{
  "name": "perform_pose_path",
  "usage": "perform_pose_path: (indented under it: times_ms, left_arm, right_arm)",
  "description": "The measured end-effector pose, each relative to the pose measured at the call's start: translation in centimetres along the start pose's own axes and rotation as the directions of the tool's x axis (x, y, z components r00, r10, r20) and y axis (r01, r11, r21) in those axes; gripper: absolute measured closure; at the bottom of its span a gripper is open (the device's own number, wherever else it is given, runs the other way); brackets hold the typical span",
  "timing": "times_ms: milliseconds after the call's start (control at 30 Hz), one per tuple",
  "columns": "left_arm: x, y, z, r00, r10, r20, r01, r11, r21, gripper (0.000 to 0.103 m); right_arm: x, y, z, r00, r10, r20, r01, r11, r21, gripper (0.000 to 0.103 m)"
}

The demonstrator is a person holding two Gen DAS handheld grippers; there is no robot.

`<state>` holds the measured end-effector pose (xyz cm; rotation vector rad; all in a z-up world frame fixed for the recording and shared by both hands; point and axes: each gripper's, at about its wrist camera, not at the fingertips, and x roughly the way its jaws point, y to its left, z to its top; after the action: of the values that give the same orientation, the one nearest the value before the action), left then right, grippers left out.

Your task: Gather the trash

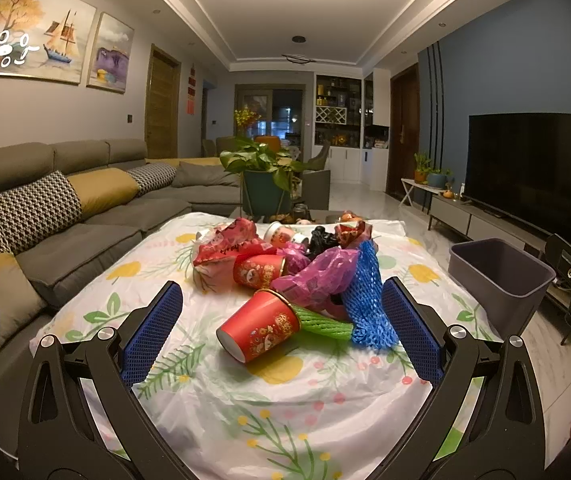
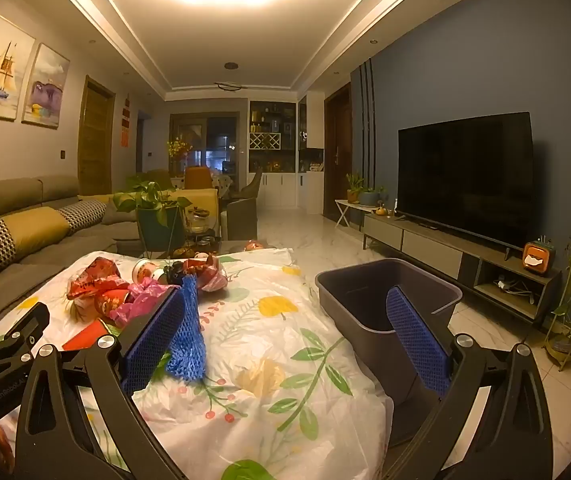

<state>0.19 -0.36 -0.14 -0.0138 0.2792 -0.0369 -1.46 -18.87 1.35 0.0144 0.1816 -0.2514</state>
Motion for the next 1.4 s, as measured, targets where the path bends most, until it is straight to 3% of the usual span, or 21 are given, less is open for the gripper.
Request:
perform_pose_path:
  times_ms: [1400]
  left_arm:
    - [0.12,0.21,-0.38,1.0,-0.005,-0.003,0.005,1.0,-0.008,0.005]
  right_arm:
    - [0.22,-0.34,-0.5,1.0,0.005,-0.003,-0.005,1.0,0.003,0.006]
